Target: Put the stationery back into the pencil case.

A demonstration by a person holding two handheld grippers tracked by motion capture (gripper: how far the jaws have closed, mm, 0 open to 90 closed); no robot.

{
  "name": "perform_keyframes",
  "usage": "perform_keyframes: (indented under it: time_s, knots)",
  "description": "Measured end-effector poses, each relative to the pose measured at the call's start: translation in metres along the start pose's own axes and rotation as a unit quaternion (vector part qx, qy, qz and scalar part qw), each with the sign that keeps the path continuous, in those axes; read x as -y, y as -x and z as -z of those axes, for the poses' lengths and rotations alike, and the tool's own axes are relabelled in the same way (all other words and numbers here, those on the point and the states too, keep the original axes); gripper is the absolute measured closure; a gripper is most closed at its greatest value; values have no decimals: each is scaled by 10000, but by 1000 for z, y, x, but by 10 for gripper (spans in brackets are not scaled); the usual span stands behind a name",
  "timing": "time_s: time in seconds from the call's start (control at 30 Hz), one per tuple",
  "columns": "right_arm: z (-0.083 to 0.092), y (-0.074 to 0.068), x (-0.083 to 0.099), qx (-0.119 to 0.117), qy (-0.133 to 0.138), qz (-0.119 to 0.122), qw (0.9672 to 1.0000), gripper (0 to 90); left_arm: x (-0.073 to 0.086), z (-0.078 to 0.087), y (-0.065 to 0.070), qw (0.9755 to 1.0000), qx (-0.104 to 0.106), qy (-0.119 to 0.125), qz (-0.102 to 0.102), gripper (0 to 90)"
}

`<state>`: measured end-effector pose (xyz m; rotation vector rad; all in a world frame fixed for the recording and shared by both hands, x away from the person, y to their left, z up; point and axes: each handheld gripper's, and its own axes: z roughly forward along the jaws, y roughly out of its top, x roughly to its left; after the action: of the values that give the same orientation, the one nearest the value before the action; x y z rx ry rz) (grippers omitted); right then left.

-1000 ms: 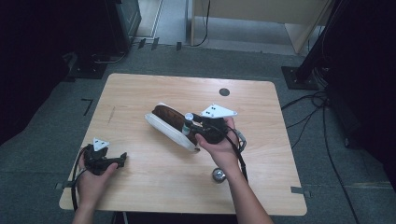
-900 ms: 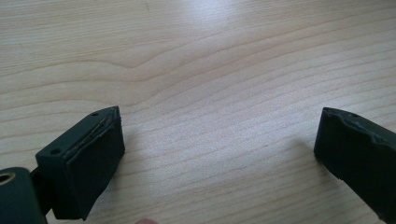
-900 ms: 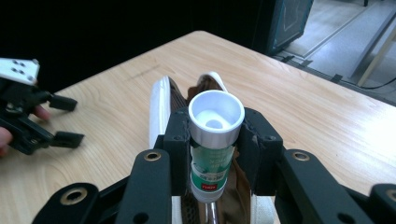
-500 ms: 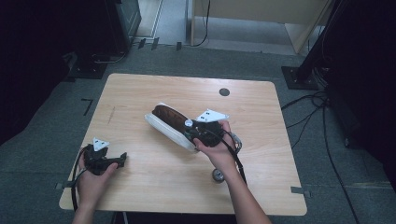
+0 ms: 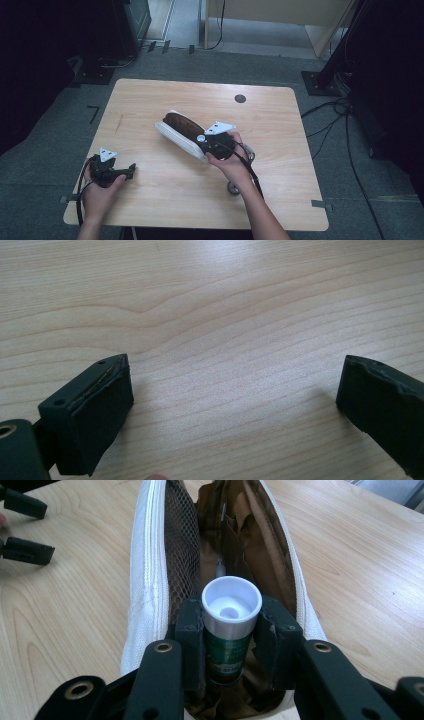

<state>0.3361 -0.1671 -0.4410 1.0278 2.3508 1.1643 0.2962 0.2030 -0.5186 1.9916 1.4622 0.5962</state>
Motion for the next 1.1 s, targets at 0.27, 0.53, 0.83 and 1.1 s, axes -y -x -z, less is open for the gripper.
perform_keyframes:
  time_s: [0.27,0.53,0.83,1.1]
  knots:
    - [-6,2,-1,-66,64,-69,9999,663,0,0,0,10000,-2,-6,-3,18]
    - [-17,2,-8,-102,119,-112,9998,663,0,0,0,10000,-2,-6,-3,18]
    - [-28,3,-14,-129,188,-172,9996,662,0,0,0,10000,0,-8,-1,18]
    - [-41,-2,-26,-149,64,-2,9999,655,0,0,0,10000,0,-8,-2,18]
